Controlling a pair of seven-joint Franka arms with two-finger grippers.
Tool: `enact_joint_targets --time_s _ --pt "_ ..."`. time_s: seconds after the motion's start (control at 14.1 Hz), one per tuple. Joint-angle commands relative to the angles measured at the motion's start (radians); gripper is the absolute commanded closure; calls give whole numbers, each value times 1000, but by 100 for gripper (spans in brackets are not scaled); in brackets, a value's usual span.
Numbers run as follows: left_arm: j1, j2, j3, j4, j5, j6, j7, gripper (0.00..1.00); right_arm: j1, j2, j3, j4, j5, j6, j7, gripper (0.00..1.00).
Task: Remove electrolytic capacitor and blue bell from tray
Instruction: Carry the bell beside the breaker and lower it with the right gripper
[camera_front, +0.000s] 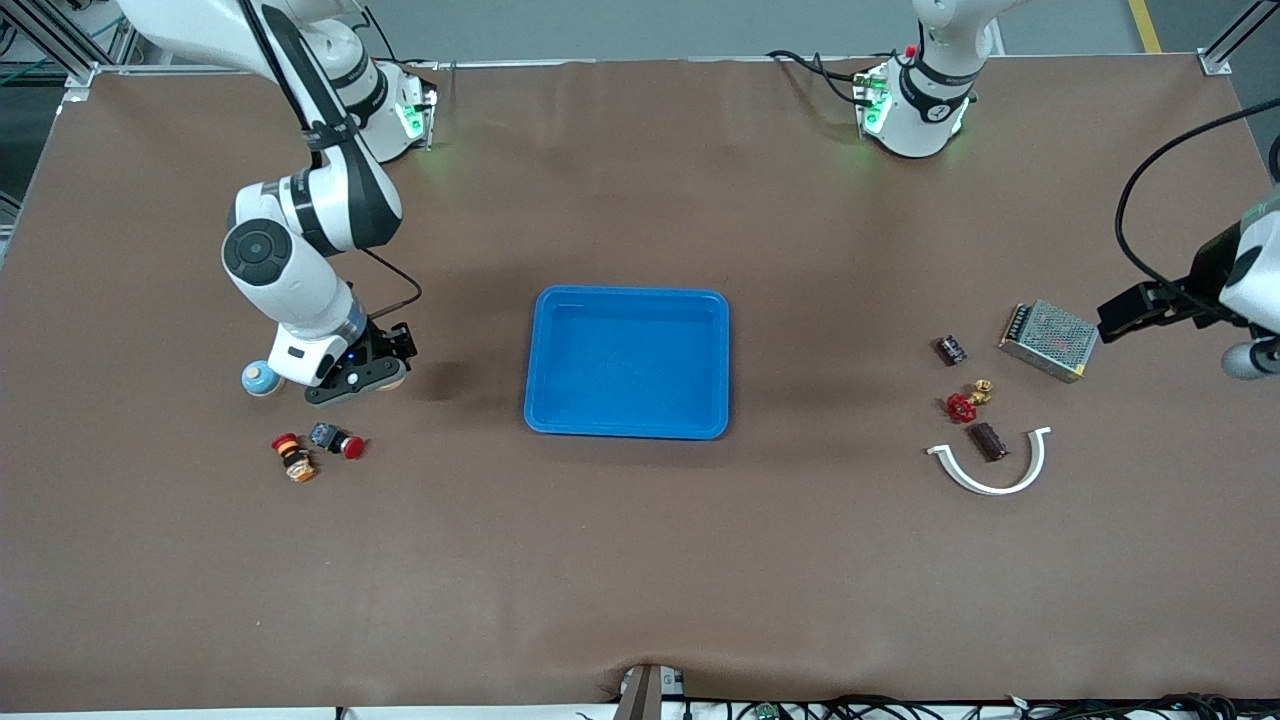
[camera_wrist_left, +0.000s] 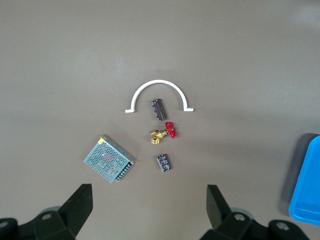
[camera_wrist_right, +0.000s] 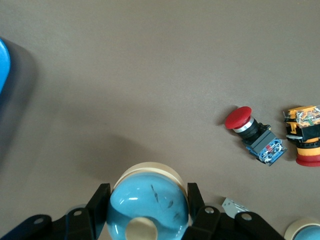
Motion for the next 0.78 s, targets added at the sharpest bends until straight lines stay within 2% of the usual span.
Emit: enact_joint_targets --time_s 0.0,0.14,0.36,0.57,0.71 --pt "8 -53 7 -10 -30 -19 33 0 -34 19 16 -26 3 59 -42 61" --pt "-50 -87 65 -22 -41 -22 34 0 -43 48 16 -27 3 88 -57 61" --pt "-217 -115 238 -22 -67 -62 36 0 -43 94 16 -26 3 134 -59 61" --pt "-338 -145 378 -50 -113 -64 38 0 -43 143 16 -26 3 188 -59 61" --pt "-378 -167 432 -71 -139 -64 36 0 -43 164 17 -26 1 206 -59 60"
